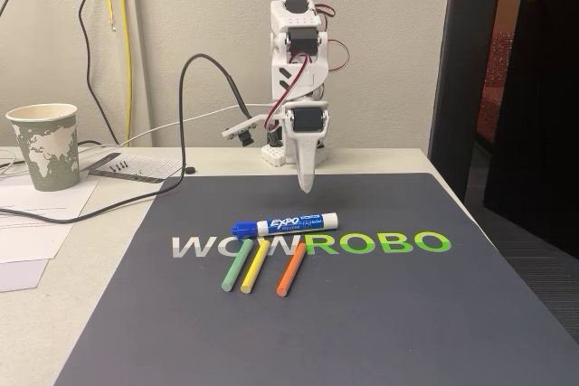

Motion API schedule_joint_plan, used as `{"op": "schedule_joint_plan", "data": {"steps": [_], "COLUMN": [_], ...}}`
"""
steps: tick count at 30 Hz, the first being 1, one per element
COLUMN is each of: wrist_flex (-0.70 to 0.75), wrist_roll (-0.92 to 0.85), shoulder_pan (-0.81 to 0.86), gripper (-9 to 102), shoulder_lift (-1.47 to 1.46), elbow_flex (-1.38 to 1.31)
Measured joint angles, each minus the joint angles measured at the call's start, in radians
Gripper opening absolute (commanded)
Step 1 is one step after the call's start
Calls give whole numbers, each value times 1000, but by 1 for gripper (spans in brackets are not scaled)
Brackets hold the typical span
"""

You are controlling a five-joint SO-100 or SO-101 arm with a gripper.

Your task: Pick up the blue marker.

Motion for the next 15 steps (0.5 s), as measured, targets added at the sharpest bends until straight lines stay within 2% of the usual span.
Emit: {"op": "schedule_joint_plan", "data": {"steps": [7, 15], "wrist_flex": [-52, -29], "wrist_roll": [-2, -23], "shoulder_pan": [0, 8], "gripper": [16, 22], "shoulder_lift": [-64, -127], "elbow_flex": [0, -57]}}
